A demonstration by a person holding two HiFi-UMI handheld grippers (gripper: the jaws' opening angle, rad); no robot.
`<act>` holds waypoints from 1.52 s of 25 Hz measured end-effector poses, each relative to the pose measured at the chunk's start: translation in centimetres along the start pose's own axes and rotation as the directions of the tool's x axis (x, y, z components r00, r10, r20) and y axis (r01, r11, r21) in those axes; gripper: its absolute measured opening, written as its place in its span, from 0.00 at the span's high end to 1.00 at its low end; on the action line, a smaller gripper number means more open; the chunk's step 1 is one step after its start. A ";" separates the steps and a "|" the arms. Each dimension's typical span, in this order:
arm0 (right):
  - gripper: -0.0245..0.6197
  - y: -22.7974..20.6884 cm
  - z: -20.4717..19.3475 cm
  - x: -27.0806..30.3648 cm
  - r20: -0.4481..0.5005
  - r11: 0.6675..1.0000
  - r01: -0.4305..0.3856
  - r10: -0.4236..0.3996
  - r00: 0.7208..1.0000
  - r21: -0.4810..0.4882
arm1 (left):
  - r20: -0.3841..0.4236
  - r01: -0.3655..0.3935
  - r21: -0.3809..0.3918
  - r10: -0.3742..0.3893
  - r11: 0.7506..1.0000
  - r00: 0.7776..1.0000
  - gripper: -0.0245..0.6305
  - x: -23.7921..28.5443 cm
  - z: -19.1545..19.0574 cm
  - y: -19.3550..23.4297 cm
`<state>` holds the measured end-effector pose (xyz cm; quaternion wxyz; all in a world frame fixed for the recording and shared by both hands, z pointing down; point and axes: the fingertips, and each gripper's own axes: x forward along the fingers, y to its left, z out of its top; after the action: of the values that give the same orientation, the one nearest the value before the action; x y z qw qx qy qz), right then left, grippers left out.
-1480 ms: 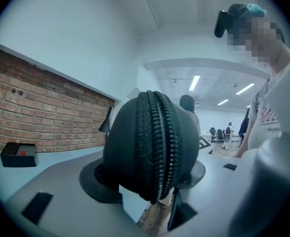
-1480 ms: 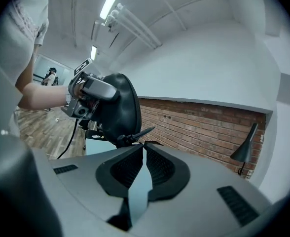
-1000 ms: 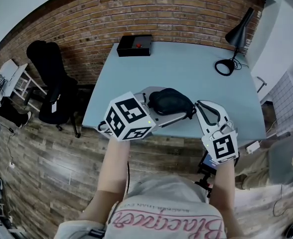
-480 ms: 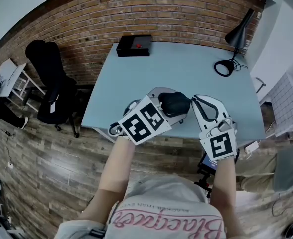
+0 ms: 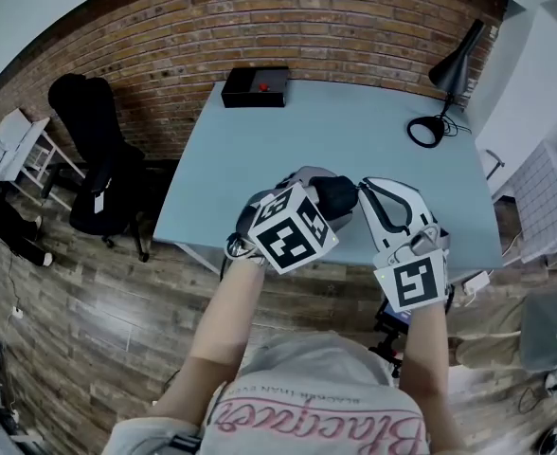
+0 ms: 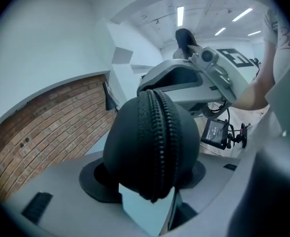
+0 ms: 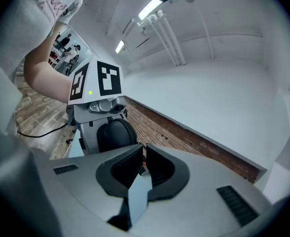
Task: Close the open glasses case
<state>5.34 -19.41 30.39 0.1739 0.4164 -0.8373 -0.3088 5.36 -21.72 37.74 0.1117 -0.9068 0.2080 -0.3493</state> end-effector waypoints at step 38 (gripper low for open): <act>0.93 -4.1 -1.0 -2.1 0.203 0.764 -0.037 -0.124 0.971 0.644 | 0.520 -0.156 -0.012 0.139 0.988 0.843 0.56 -5.5 4.8 1.2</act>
<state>9.57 -19.96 28.31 -0.0862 0.4309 -0.8967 -0.0538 4.59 -20.04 30.63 0.2043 -0.9468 0.2339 -0.0852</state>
